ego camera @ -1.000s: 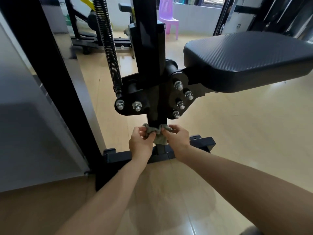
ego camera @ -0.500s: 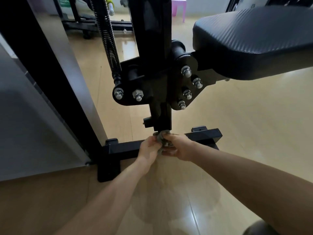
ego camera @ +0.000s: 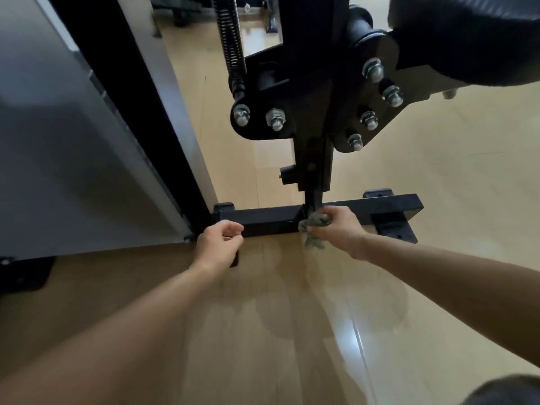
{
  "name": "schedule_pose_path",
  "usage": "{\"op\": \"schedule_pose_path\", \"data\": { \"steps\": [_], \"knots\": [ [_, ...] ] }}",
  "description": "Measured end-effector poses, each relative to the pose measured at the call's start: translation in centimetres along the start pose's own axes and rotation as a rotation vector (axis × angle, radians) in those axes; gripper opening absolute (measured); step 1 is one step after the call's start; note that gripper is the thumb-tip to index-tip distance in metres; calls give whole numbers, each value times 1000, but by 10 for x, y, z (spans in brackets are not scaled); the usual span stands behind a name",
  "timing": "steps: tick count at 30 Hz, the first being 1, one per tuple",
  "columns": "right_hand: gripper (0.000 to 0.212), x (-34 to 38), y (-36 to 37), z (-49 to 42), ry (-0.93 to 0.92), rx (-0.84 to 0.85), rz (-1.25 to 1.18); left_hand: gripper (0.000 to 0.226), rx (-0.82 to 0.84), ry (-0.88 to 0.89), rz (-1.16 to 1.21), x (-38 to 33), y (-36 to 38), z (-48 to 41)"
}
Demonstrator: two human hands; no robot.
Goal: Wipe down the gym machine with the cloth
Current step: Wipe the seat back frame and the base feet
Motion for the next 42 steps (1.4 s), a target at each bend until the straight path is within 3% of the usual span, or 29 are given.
{"op": "schedule_pose_path", "data": {
  "steps": [3, 7, 10, 13, 18, 28, 31, 36, 38, 42],
  "knots": [
    [18, 50, 24, -6, -208, -35, 354, 26, -118, 66, -207, 0, -41, 28],
    [33, 83, 70, -27, -444, -55, 700, 36, -291, 477, -637, -57, -70, 72],
    [58, 76, 99, -54, -406, -59, 740, 51, -436, 677, -960, -73, -82, 94],
    [78, 45, 132, -75, -267, 54, 720, 82, -544, 622, -1199, -64, -97, 82],
    [65, 42, 147, -78, -332, -1, 882, 109, -599, 529, -1222, -53, -105, 55],
    [43, 74, 186, -78, -528, 22, 899, 101, -840, 710, -1196, -45, -109, 41],
    [47, 66, 169, -86, -478, -64, 995, 101, -866, 738, -1180, -45, -110, 40],
    [46, 52, 127, -95, -212, -333, 1039, 105, -882, 762, -1168, -46, -109, 41],
    [48, 54, 129, -100, -185, -325, 1027, 103, -889, 764, -1165, -46, -109, 42],
    [45, 69, 163, -106, -327, -172, 898, 95, -890, 762, -1157, -46, -109, 42]
  ]
}}
Point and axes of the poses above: each hand's wrist, its own z-axis away from the middle knuckle, its own y-axis out of the palm, x = y × z, the point moved 9 cm from there along -z, towards the middle knuckle, and after that the axes turned 14 degrees about x, right-handed, at the moved point
